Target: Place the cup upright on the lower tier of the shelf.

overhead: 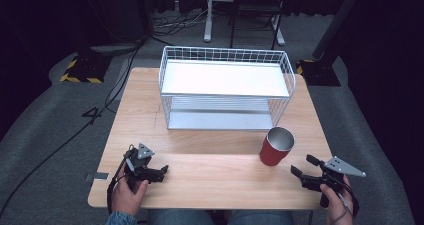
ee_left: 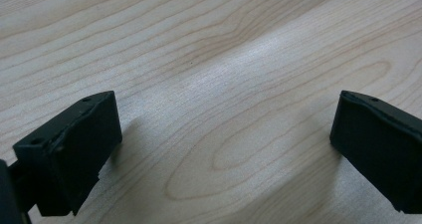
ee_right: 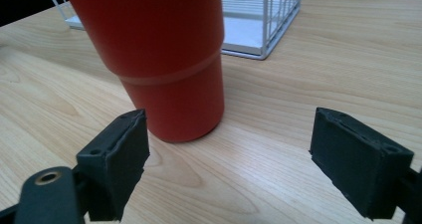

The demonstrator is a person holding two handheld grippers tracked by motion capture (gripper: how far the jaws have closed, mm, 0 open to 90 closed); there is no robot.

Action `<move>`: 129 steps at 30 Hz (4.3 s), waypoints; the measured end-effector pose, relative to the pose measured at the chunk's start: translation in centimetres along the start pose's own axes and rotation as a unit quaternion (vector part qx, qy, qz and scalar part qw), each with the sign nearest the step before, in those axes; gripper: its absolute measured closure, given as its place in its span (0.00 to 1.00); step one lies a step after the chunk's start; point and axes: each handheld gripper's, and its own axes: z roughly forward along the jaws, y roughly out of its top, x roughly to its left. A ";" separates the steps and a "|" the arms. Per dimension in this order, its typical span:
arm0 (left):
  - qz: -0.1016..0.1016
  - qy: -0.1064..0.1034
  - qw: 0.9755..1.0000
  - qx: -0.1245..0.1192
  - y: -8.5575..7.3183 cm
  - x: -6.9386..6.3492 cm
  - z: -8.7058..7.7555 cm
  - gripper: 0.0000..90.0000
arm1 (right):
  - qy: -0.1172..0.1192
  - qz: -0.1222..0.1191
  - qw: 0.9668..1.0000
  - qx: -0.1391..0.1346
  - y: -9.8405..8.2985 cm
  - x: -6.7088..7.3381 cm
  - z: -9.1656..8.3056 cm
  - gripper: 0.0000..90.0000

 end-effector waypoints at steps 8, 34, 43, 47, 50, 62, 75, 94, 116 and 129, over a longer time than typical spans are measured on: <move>0.001 0.000 1.000 0.000 0.0 0.0 0.0 0.00 | 0.017 -0.010 1.000 0.005 0.5 1.0 1.5 0.18; -0.004 0.006 1.000 -0.001 -0.6 -0.5 -0.5 0.00 | 0.028 -0.019 0.999 0.017 1.9 3.1 6.8 0.14; -0.006 0.006 1.000 -0.001 -0.6 -0.6 -0.5 0.00 | 0.016 -0.018 0.999 0.028 2.0 3.3 8.4 0.14; -0.006 0.006 1.000 -0.001 -0.6 -0.6 -0.5 0.00 | 0.016 -0.023 0.999 0.029 2.2 3.3 8.7 0.14; -0.006 0.006 1.000 -0.001 -0.6 -0.6 -0.5 0.00 | 0.013 -0.026 0.999 0.032 2.2 3.4 8.8 0.15; -0.006 0.005 1.000 -0.001 -0.6 -0.6 -0.5 0.00 | -0.001 -0.048 0.998 0.031 2.2 3.6 8.9 0.18; -0.005 0.006 1.000 0.000 -0.6 -0.6 -0.5 0.00 | 0.015 -0.041 0.999 0.008 2.4 3.4 8.5 0.18; -0.005 0.005 1.000 0.000 -0.6 -0.6 -0.5 0.00 | 0.043 -0.076 0.996 -0.011 6.9 5.6 9.9 0.18; -0.005 0.006 1.000 0.000 -0.6 -0.6 -0.5 0.00 | 0.073 -0.100 0.992 0.011 10.1 7.9 15.8 0.18; -0.005 0.006 1.000 0.000 -0.6 -0.6 -0.5 0.00 | 0.080 -0.098 0.992 0.020 11.5 9.7 20.0 0.18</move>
